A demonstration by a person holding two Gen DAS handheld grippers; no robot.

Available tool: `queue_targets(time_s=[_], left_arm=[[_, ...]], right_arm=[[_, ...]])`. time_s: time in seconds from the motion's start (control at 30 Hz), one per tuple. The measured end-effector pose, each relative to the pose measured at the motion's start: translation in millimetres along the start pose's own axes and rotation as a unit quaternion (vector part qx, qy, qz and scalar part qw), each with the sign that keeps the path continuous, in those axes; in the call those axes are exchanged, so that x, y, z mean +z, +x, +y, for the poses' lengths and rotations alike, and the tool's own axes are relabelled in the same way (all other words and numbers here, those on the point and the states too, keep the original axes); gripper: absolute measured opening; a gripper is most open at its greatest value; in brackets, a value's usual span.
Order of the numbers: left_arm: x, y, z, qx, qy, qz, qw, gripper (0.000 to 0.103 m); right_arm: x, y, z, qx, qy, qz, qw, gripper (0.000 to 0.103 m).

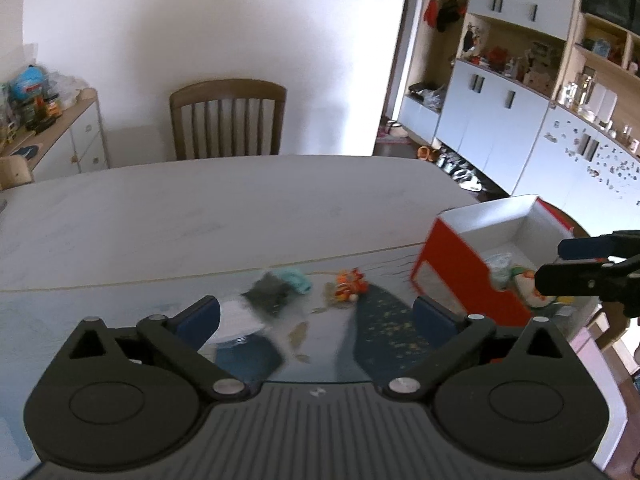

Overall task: Organize objects
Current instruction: 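Withdraw both grippers from the shoebox toward the table, then grasp the clear bag of white pellets with the left gripper while the right gripper grasps the orange fish keychain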

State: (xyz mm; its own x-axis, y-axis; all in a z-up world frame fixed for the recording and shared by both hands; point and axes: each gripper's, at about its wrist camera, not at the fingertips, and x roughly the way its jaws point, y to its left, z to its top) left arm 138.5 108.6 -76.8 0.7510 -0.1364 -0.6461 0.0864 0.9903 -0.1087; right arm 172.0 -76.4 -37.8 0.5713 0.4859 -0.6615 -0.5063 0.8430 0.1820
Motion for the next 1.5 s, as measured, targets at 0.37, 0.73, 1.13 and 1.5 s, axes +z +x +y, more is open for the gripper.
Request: queue_targets(time_s=[0.37, 0.73, 1.13, 1.5], left_arm=[[-15.5, 35.9, 50.6, 0.018, 0.008, 0.029, 0.9994, 0.103], [-23.7, 85.6, 72.5, 0.020, 0.032, 0.044, 0.9983, 0.103], [-27.4, 121.1, 79.1, 0.013, 0.052, 0.048, 0.9974, 0.103], [-28.5, 137.4, 75.6, 0.002, 0.060, 0.047, 0.9971, 0.103]], right_arm=[[7.3, 53.2, 34.7, -0.005, -0.024, 0.040, 0.999, 0.100], [14.7, 111.6, 53.9, -0.020, -0.044, 0.075, 0.996, 0.100], [17.5, 169.4, 49.2, -0.054, -0.045, 0.116, 0.991, 0.093], [10.0, 204.9, 42.9, -0.063, -0.057, 0.145, 0.986, 0.082]])
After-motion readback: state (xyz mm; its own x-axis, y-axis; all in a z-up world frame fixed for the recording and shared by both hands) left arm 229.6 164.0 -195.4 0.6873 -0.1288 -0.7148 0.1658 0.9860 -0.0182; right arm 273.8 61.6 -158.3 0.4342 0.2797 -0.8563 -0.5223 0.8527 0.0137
